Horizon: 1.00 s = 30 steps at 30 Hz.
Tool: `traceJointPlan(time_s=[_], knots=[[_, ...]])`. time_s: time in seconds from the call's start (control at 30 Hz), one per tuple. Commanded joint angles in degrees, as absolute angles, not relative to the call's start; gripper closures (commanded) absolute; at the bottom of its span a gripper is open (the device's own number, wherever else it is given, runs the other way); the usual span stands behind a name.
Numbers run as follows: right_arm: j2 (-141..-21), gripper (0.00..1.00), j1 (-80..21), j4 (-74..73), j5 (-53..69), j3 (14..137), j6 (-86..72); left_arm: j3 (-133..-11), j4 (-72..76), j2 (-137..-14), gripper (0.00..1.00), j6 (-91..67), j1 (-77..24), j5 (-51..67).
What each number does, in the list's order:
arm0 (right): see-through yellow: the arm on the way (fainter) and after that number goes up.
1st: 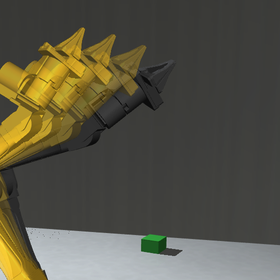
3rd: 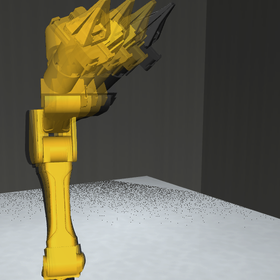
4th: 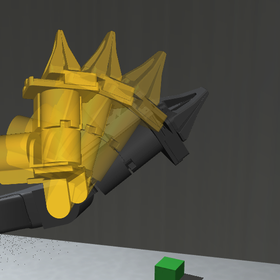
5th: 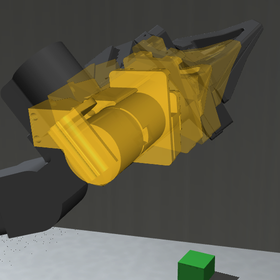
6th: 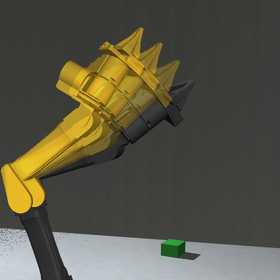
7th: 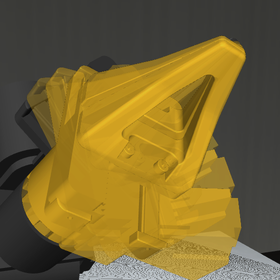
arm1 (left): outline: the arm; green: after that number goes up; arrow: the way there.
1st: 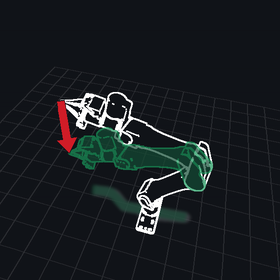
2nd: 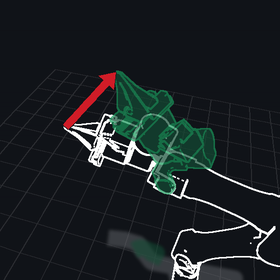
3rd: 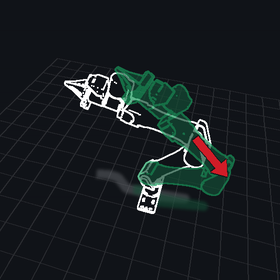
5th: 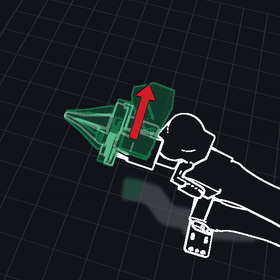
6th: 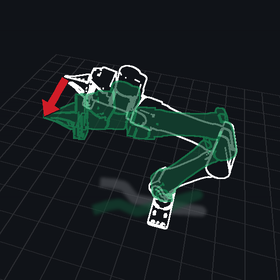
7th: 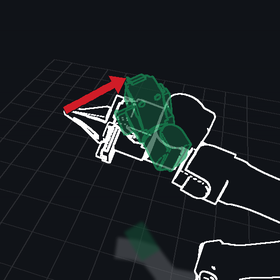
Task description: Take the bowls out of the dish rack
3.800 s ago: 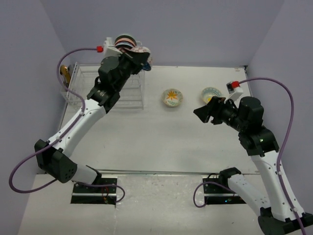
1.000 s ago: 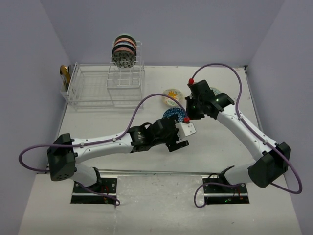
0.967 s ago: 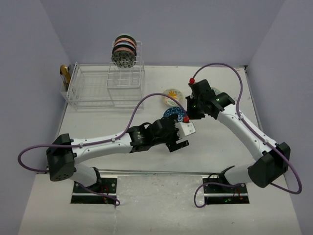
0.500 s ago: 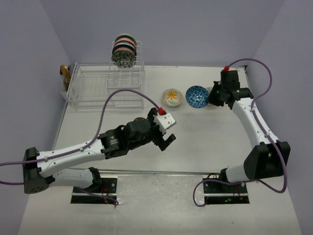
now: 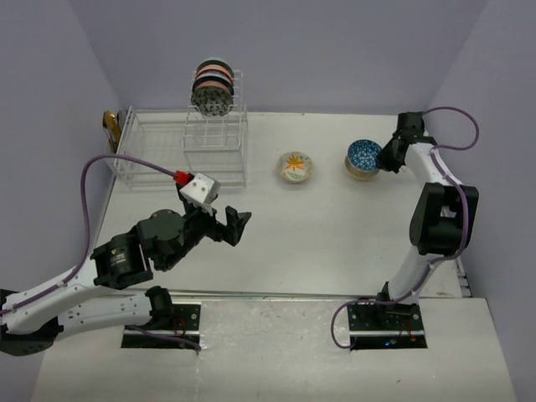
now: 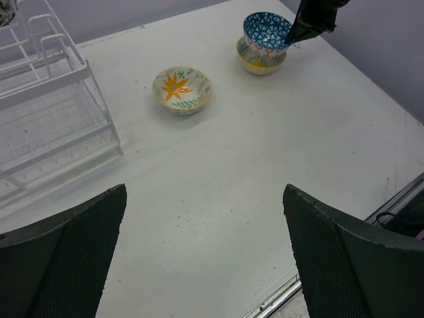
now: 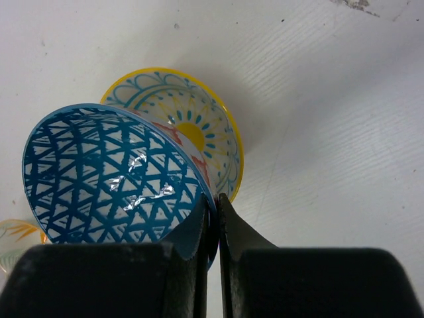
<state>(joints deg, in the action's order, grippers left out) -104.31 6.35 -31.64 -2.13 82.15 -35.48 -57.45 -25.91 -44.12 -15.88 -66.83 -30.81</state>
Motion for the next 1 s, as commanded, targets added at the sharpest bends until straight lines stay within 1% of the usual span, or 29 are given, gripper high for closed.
traceJointPlan(time_s=[0.0, 0.03, 0.27, 0.53, 0.57, 0.6, 0.7, 0.73, 0.8, 0.83, 0.93, 0.97], knots=[[-105.81, 1.0, 6.59, -28.92, -3.69, 86.92, -36.48, -57.22, -29.7, -42.46, 0.0, -17.93, -66.8, -34.27], [-106.43, 0.97, 6.59, -28.92, -3.6, 87.1, -36.39, -56.43, -29.79, -42.28, 0.0, -17.84, -66.8, -34.54], [-109.6, 0.96, 6.68, -28.3, -1.94, 87.45, -35.68, -53.01, -27.52, -42.01, 0.0, -16.26, -66.8, -34.63], [-111.44, 0.89, 6.86, -28.92, -1.41, 89.03, -36.12, -50.8, -25.67, -42.01, 0.0, -15.29, -66.8, -31.82], [-111.53, 0.87, 6.86, -29.0, -1.32, 89.03, -36.12, -50.71, -25.58, -41.92, 0.0, -15.21, -66.8, -31.64], [-111.53, 0.82, 6.86, -29.18, -1.32, 89.03, -36.21, -50.54, -25.4, -41.92, 0.0, -15.21, -66.8, -31.38], [-111.1, 0.8, 6.86, -29.35, -0.97, 88.77, -36.39, -50.45, -25.4, -41.75, 0.0, -15.2, -66.8, -31.29], [-110.83, 0.75, 6.86, -29.36, -0.79, 88.6, -36.47, -50.45, -25.31, -41.84, 0.0, -15.21, -66.8, -31.29], [-110.13, 0.71, 6.77, -29.36, -0.7, 88.24, -36.39, -50.45, -25.23, -41.84, 0.0, -15.47, -66.8, -31.29], [-109.95, 0.66, 6.85, -29.44, -0.88, 87.89, -36.3, -50.45, -25.14, -41.75, 0.0, -15.64, -66.8, -31.38], [-108.55, 0.61, 6.77, -30.06, -1.49, 87.54, -35.69, -50.62, -25.22, -41.83, 0.0, -17.3, -66.71, -33.13], [-108.02, 0.61, 6.85, -30.23, -1.76, 87.37, -35.6, -50.71, -25.22, -42.01, 0.0, -18.01, -66.71, -35.31]])
